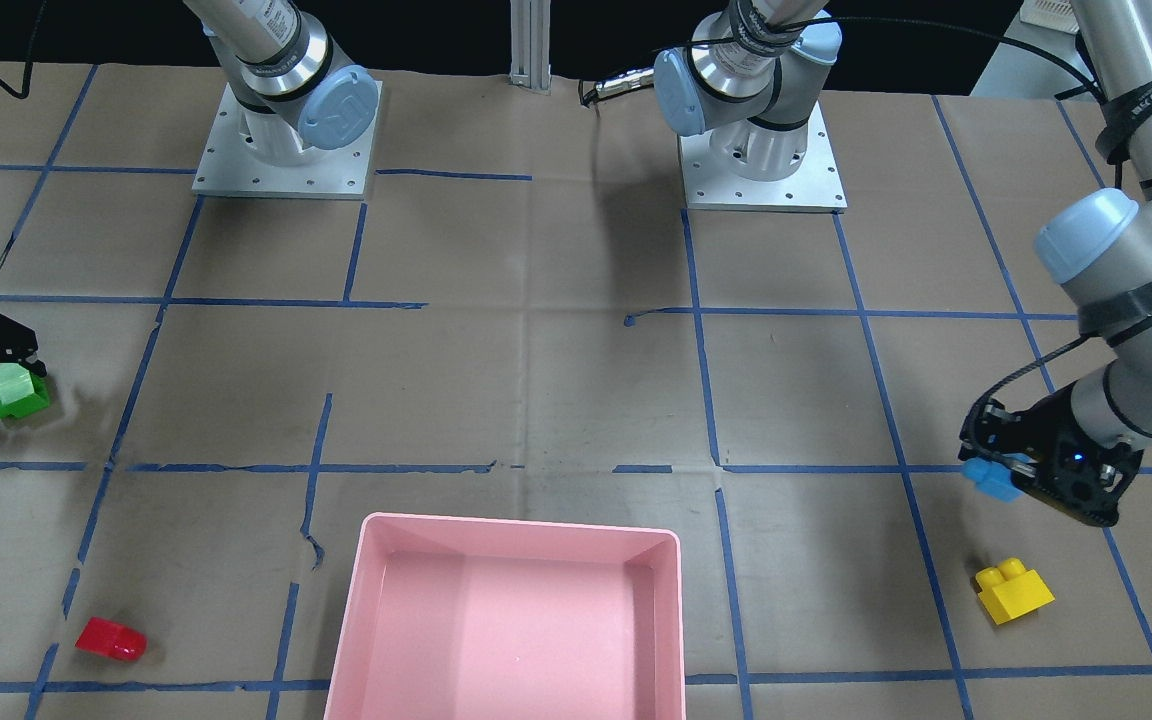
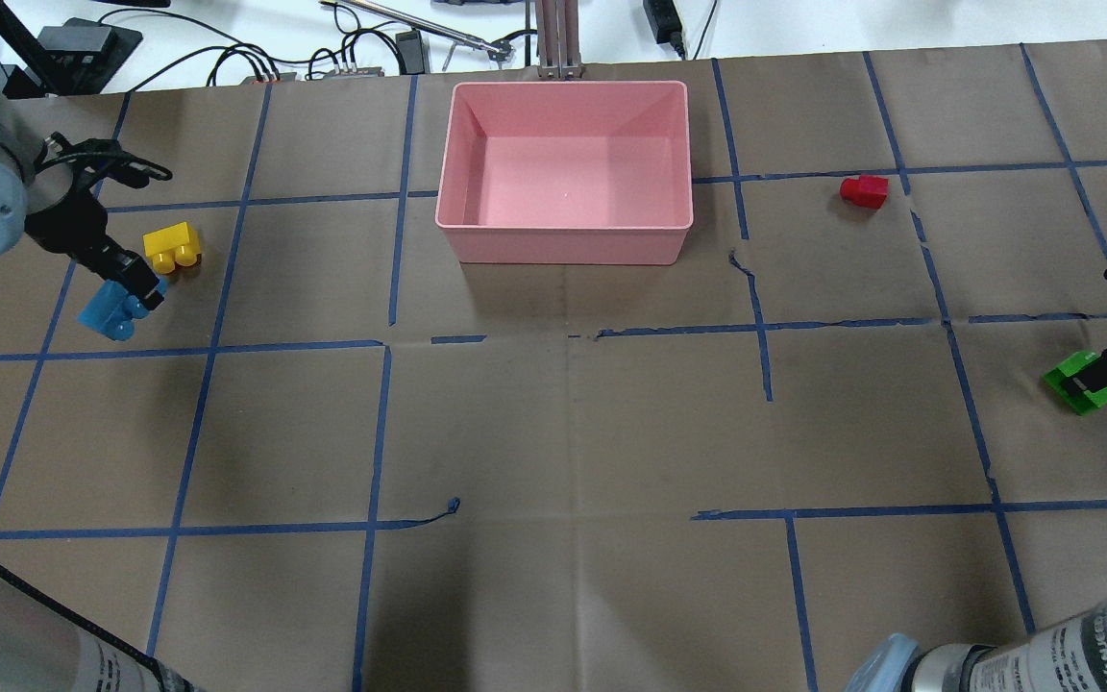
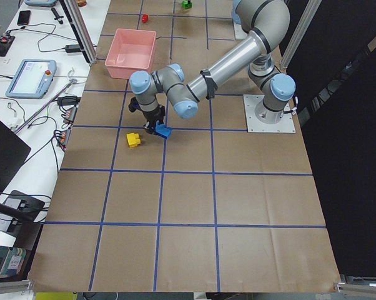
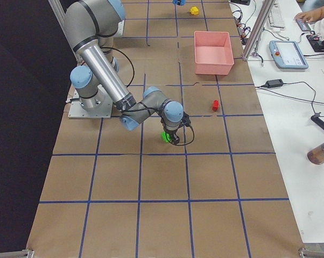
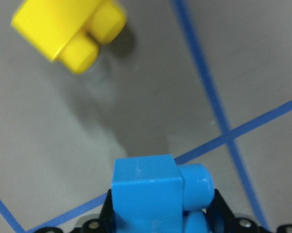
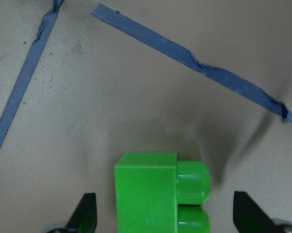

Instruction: Put all blocks into box

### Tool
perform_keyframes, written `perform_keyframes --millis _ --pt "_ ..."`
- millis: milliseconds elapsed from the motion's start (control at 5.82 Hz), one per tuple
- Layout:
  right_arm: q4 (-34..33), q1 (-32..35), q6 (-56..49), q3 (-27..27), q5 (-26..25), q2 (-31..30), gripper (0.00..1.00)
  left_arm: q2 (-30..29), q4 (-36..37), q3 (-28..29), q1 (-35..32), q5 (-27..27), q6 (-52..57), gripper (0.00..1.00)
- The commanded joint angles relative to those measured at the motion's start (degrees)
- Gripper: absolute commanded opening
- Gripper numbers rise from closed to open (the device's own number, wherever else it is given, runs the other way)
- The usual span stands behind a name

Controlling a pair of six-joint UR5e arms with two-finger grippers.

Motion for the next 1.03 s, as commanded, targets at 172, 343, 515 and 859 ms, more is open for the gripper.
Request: perform_keyframes --millis 172,343,515,859 --pt "-0.4 0.3 0.0 -0.2 1.3 0.1 0.51 -5.8 -1.2 14.1 -18.6 -3.4 -0.2 0.05" --pt "-0.4 0.3 0.0 -0.3 1.3 0.0 0.37 -11.4 -1.6 22.0 -24.1 -3.2 -1.6 0.06" --pt "-0.5 0.3 -0.1 -0.6 1.3 -0.2 0.29 -16.4 -2.4 28.0 -29.6 -2.6 -4.2 0.06" --pt "-1.1 3.2 1.5 -4.9 2.9 -1.8 0.25 -20.6 -2.2 32.3 -33.6 -3.3 -4.3 0.07"
